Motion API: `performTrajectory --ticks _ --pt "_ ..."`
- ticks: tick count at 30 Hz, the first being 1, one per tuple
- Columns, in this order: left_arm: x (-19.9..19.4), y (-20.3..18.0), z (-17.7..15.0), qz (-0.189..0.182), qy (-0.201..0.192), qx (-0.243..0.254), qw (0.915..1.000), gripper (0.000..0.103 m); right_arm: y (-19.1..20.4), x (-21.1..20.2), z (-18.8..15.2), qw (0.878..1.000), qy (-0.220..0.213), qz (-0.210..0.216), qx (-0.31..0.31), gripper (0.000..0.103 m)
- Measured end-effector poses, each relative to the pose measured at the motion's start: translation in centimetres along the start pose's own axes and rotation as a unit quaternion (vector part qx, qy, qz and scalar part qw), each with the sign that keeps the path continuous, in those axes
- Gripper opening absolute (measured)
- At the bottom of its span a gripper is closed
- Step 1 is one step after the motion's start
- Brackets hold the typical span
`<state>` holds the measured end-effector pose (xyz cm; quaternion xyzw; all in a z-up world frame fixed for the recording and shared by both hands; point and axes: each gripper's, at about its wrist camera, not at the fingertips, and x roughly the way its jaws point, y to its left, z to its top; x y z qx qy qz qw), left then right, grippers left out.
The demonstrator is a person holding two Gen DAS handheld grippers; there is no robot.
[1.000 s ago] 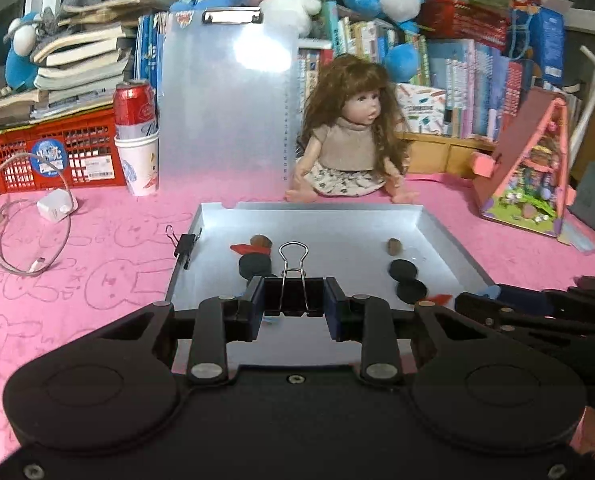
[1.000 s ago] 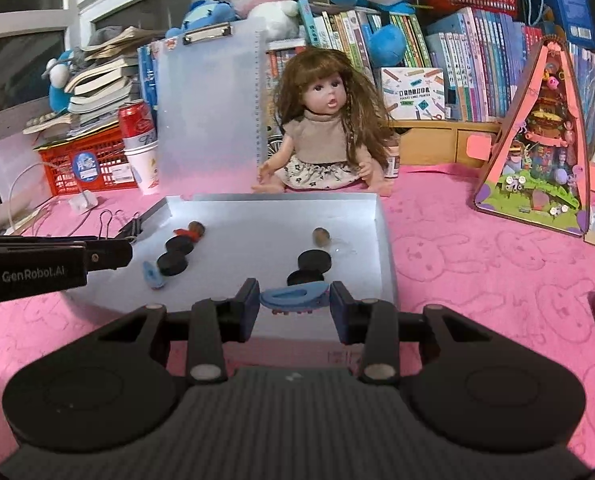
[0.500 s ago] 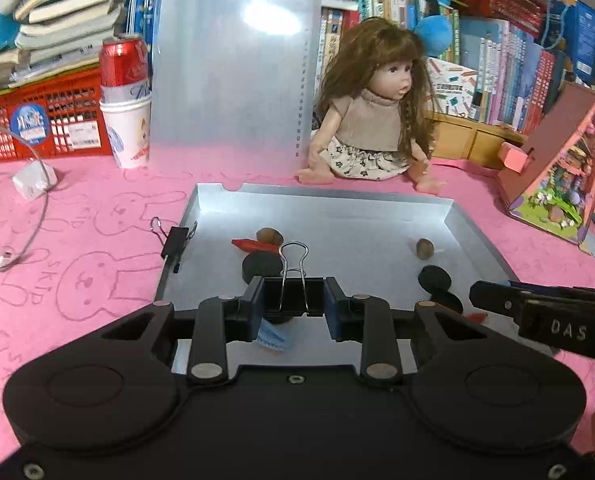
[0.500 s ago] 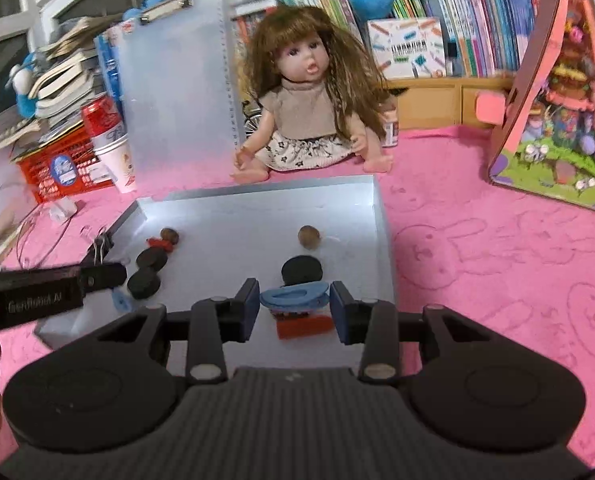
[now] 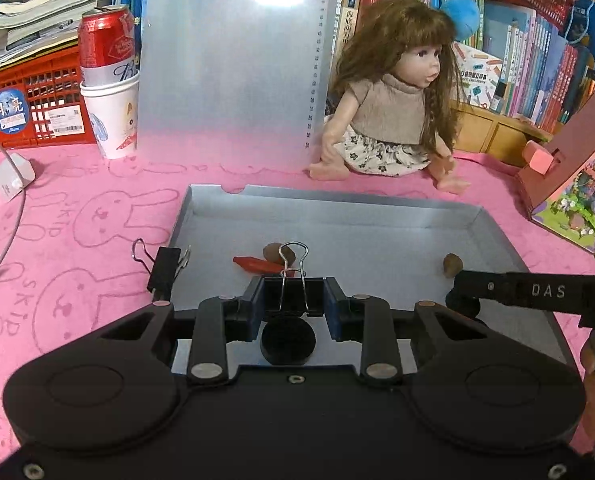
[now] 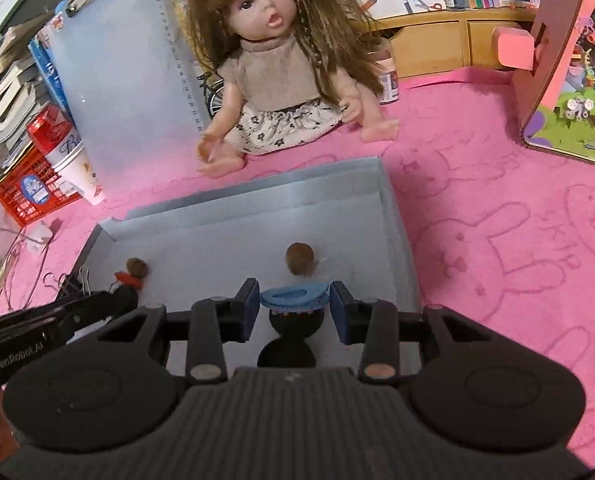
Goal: Organize rigid objects
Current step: 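Carry the binder clip and blue clip with both tools over the tray, then lower both clips into the tray and open both tools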
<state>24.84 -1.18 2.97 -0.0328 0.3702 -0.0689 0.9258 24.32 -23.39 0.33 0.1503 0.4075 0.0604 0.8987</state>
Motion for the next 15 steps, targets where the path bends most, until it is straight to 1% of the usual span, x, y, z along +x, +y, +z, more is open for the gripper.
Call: performTrajectory --ticks 3,15 --pt "0.3 -0.1 -0.1 0.001 0.003 0.001 1.0000 0.029 0.1 0.2 0.2 1.000 -0.001 -0.003 -0.005 0.044" --pt "2.5 0.3 0.5 0.026 0.005 -0.006 0.9996 0.029 0.7 1.4 1.0 1.000 -0.005 -0.019 -0.018 0.045"
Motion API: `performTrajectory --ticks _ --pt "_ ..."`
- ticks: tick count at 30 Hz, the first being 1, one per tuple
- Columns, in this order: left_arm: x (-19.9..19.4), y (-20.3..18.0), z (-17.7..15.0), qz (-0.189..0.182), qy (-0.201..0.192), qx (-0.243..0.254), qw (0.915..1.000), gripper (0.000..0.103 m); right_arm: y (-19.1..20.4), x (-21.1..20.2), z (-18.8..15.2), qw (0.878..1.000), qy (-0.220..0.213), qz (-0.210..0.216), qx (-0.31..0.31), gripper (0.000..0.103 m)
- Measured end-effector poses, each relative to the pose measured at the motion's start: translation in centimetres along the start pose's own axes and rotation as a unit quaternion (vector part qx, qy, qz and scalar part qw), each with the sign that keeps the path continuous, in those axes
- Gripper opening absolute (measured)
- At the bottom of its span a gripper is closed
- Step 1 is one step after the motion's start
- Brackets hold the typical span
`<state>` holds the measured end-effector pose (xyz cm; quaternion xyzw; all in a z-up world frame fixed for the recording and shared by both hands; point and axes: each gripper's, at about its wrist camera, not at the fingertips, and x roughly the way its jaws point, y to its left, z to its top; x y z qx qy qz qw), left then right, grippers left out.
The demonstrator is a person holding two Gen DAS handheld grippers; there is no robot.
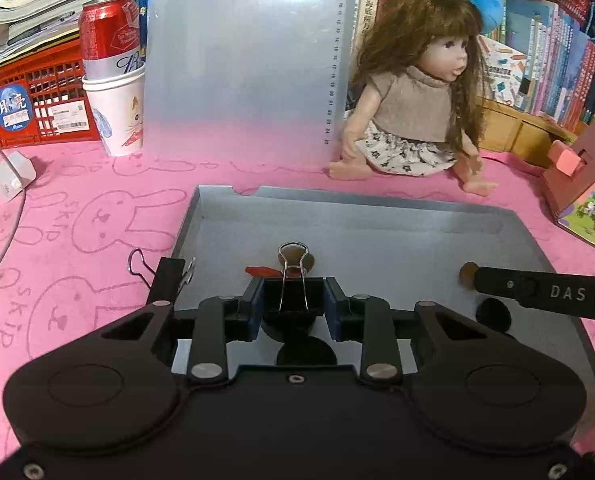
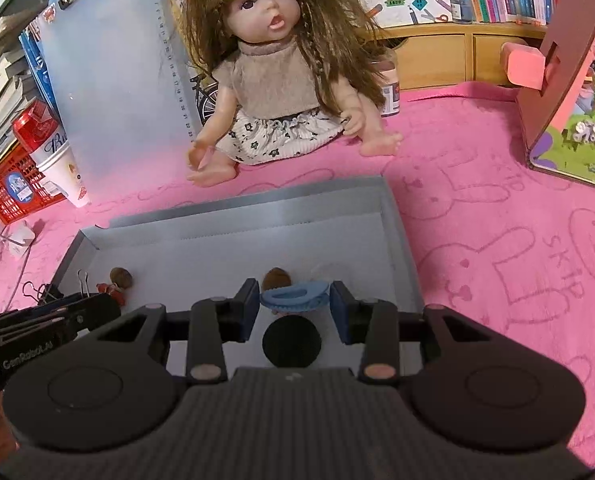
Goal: Organize rigid objects
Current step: 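Lower both clips into the tray and open both tools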
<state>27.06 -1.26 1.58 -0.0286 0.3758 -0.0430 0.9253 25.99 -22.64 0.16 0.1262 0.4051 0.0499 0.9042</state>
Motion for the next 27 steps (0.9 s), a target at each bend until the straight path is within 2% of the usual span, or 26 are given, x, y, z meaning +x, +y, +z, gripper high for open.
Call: performTrajectory --ticks 7,9,10,11,13,21,27 --pt "0.0 0.0 -0.1 0.006 -0.003 0.006 1.0000 0.029 0.0 -0.1 -0.1 1.000 -0.005 0.004 -0.003 0.046" --pt "-0.1 0.0 -0.2 0.008 -0.003 0.007 0.9999 0.029 0.0 -0.1 -0.1 1.000 -0.007 0.004 -0.003 0.050" --pt "-0.2 0.0 -0.2 0.009 -0.004 0.007 0.9999 0.030 0.0 -0.2 -0.2 1.000 -0.009 0.006 -0.003 0.060" --pt "-0.2 0.0 -0.3 0.010 -0.005 0.007 0.9999 0.030 0.1 -0.3 -0.2 1.000 -0.010 0.007 -0.003 0.060" --pt "-0.4 -0.1 -0.3 0.011 -0.008 0.007 0.9999 0.038 0.1 -0.5 -0.2 1.000 -0.012 0.009 -0.004 0.061" --pt "-1.7 -0.7 -0.4 0.013 -0.024 0.026 0.9993 0.047 0.5 -1.5 -0.6 0.999 -0.029 0.007 -0.016 0.068" --pt "-2.8 -1.0 -0.7 0.007 -0.030 0.025 0.9992 0.054 0.6 -2.6 -1.1 0.999 -0.044 0.005 -0.023 0.077"
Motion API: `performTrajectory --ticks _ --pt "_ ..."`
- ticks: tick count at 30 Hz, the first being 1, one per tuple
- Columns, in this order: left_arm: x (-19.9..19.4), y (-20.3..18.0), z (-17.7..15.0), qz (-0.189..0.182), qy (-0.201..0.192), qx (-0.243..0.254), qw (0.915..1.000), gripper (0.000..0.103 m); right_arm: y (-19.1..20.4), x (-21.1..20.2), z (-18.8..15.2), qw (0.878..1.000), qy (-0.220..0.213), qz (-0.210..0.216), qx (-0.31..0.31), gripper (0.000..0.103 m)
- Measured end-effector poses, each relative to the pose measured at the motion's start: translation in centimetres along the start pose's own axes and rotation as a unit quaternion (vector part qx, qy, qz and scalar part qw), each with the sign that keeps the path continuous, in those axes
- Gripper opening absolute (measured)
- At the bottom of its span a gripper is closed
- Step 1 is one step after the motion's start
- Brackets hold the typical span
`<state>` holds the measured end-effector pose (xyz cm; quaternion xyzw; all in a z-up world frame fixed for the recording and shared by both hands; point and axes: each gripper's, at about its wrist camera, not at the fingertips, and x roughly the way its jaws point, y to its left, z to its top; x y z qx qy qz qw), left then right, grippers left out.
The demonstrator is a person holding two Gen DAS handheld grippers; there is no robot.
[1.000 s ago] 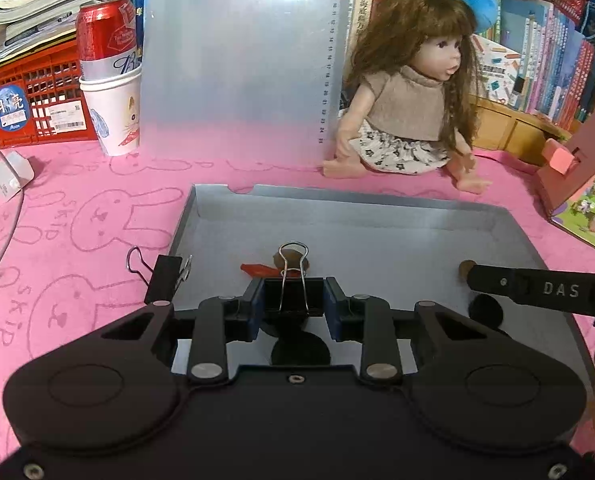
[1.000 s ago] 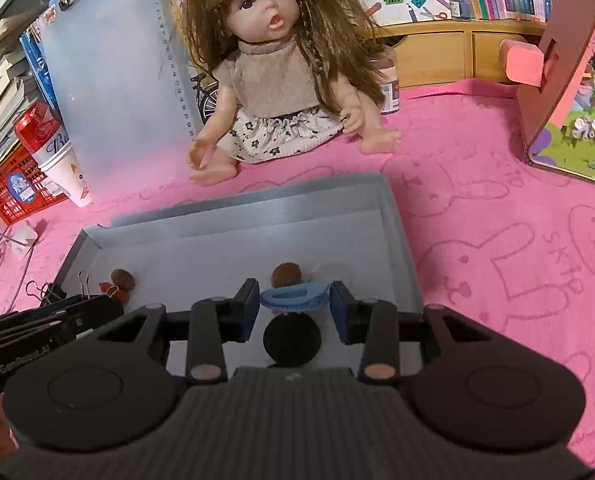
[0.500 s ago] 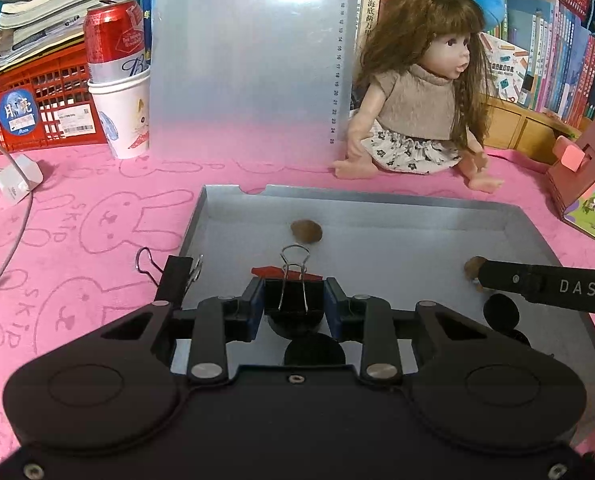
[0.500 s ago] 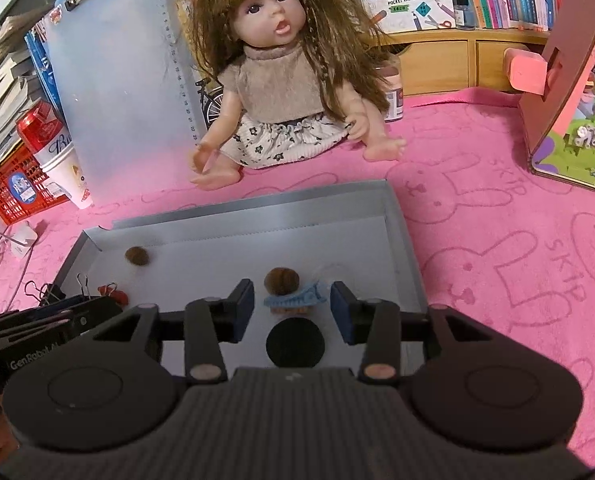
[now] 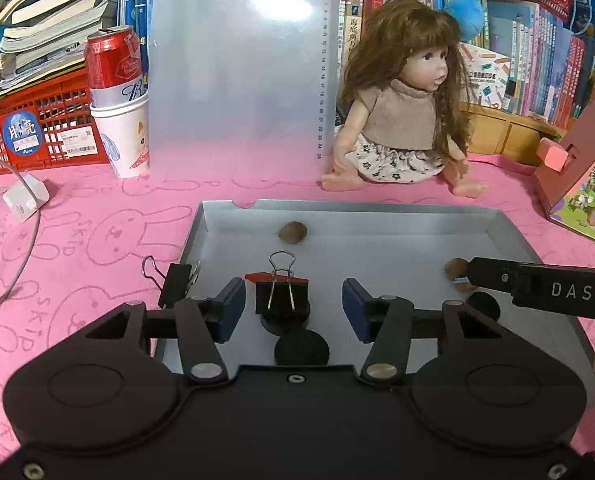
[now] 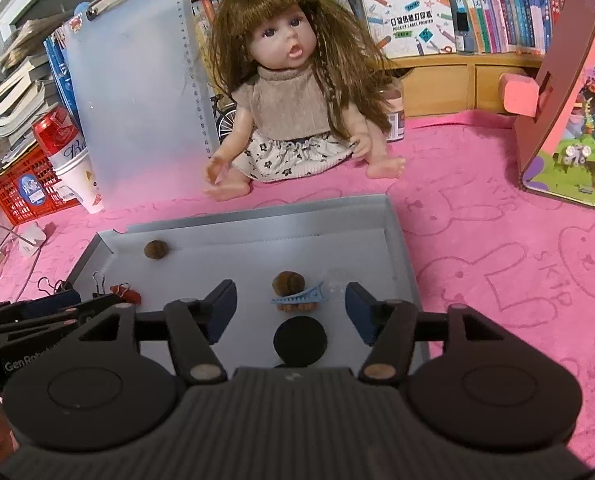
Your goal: Organize rigid objects
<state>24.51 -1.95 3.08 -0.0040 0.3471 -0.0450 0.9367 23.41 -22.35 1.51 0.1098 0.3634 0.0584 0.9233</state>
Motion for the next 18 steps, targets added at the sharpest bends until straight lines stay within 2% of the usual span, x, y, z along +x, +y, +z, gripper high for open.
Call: performTrajectory --ticks 6,9,18 --pt "-1.9 -0.3 -0.6 -0.015 -0.011 -0.001 0.9998 0.059 0.6 -2.1 -0.6 0.999 -0.032 -0.003 -0.026 0.086" --pt "-2.9 -0.5 -0.9 -0.022 -0.020 0.002 0.9996 0.072 1.0 -3.2 -0.9 0.998 -0.046 -0.001 -0.033 0.087" --pt "-5.8 -0.9 -1.8 -0.018 -0.046 0.006 0.9988 0.075 1.4 -6.1 -1.8 0.996 -0.081 0.008 -0.044 0.092"
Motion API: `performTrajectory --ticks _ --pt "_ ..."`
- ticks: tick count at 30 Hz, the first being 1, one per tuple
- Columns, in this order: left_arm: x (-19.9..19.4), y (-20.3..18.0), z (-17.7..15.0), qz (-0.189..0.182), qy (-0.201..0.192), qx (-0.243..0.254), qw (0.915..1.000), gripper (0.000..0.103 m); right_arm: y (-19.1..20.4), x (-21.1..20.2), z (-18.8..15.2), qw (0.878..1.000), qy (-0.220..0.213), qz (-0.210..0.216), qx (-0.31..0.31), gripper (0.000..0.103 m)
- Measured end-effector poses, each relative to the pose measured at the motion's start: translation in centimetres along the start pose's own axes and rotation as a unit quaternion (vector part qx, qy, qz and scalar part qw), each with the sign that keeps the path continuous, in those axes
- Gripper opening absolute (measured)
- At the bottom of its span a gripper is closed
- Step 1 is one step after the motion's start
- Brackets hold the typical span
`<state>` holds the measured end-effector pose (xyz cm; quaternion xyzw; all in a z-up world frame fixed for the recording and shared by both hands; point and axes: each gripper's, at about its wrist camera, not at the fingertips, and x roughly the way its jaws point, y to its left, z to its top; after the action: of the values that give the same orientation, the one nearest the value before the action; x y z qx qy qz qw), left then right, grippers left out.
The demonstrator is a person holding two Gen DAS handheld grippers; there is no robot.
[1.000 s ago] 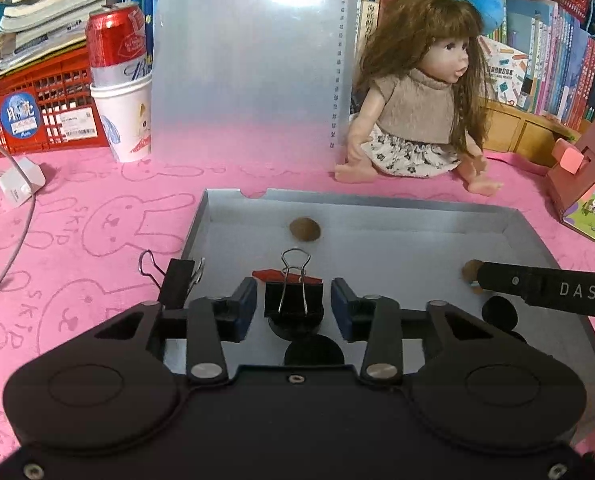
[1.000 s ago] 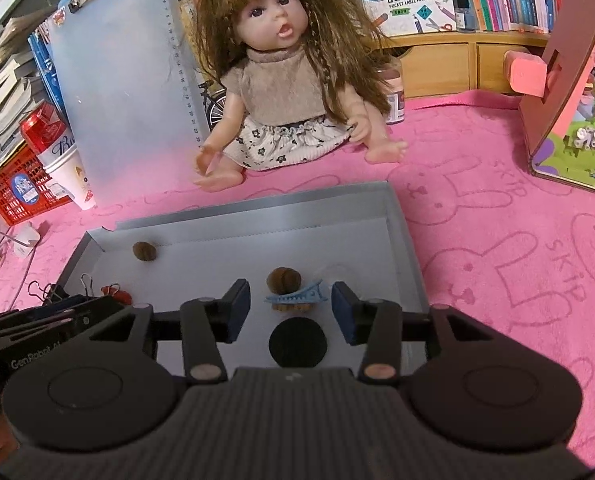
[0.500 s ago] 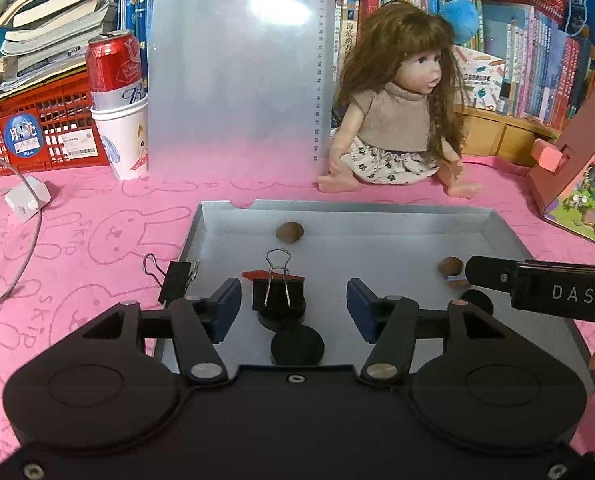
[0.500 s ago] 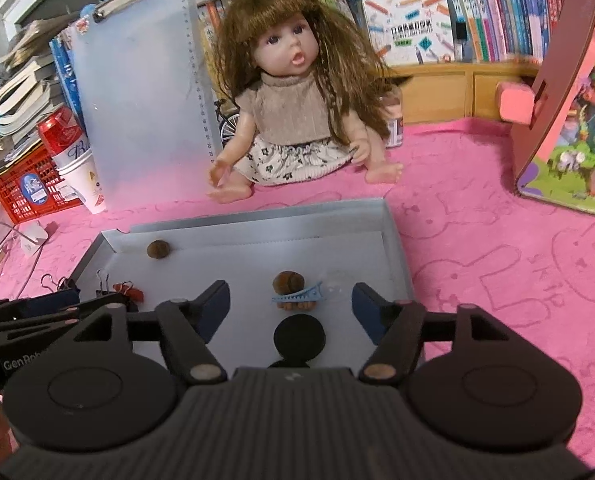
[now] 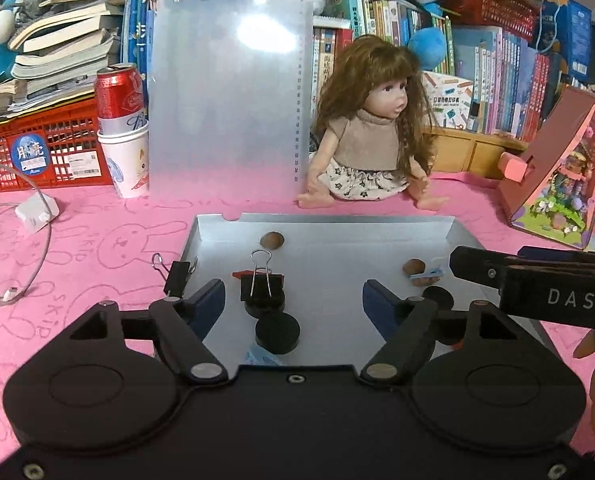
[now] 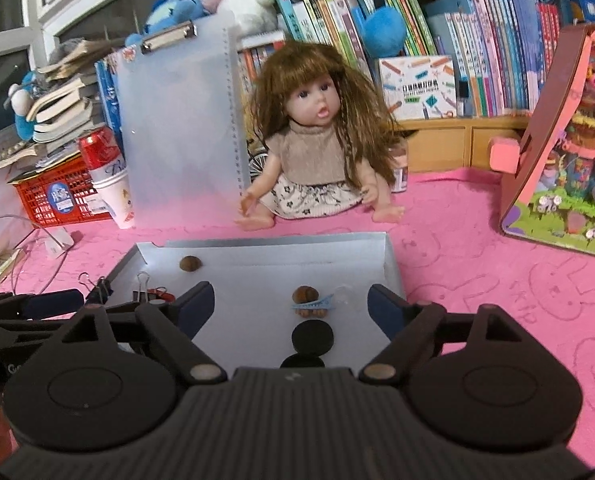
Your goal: Organize rigid objects
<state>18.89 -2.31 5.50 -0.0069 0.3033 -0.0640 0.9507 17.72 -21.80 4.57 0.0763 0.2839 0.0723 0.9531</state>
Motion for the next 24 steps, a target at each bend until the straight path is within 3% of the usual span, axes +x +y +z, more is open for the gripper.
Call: performTrajectory --ticks 9,18,24 --pt "-3.2 0.2 -1.5 -0.014 -0.014 -0.017 0.9997 0.078 -0.3 -2.4 -1.3 1.000 -0.011 0.001 -0.008 0.094" --pt "-5.3 0.1 -3.7 -0.003 -0.023 -0.011 0.9997 0.083 -0.1 -4.4 -2.9 0.999 -0.030 -0.001 -0.021 0.103" --pt "-6.9 0.2 -5.4 0.006 -0.034 -0.005 0.9994 0.084 0.1 -6.0 -4.8 0.998 -0.044 -0.015 -0.033 0.103"
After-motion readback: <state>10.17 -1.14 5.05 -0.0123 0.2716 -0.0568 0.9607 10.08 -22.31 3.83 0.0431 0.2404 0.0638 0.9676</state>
